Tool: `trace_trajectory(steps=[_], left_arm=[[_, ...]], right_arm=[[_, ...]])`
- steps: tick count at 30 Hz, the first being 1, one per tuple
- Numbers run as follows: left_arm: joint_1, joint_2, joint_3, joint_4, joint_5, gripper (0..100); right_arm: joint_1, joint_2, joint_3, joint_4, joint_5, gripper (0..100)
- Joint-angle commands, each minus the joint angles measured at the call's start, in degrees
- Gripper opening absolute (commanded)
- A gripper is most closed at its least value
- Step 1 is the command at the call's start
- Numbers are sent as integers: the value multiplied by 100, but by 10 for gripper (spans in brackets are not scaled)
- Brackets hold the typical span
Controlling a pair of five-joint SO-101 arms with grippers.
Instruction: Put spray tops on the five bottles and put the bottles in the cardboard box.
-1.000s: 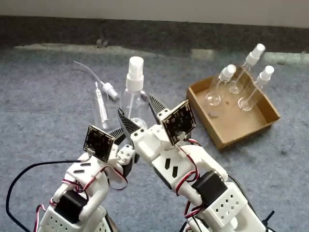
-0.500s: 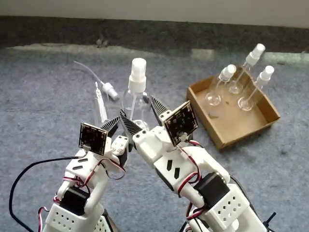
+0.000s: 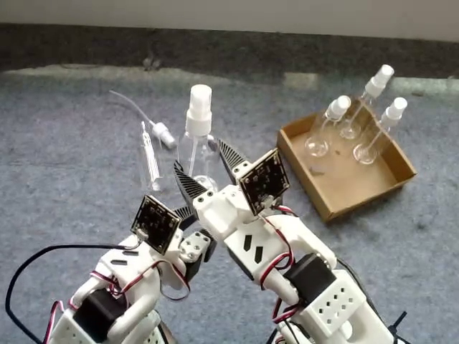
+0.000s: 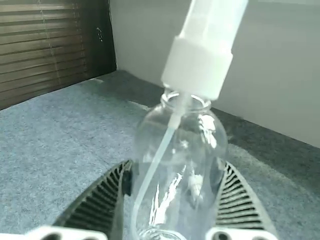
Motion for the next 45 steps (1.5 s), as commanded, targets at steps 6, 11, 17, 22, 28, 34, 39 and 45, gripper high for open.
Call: trace_trajectory(steps=[6, 11, 17, 22, 28, 34, 39, 45], left_arm=[[92, -66, -831, 554, 0, 41], [-418, -66, -629, 369, -9, 41], [-1182, -66, 479, -1029, -9, 41], [-1411, -66, 646, -1327, -9, 41], [-1420, -66, 629, -879, -53, 42], [-1446, -66, 664, -782, -53, 44], [-1446, -66, 690, -765, -53, 45], [-1446, -66, 699, -756, -53, 45]], right_arm=[[-13, -31, 321, -207, 9, 123], [-13, -31, 321, -207, 9, 123], [-13, -31, 330, -189, 9, 123], [-13, -40, 338, -180, 9, 123], [760, -40, 286, -180, 9, 123], [2246, -40, 295, -171, 826, 123], [3503, -40, 286, -171, 1125, 123], [4857, 4, 286, -171, 1143, 123]])
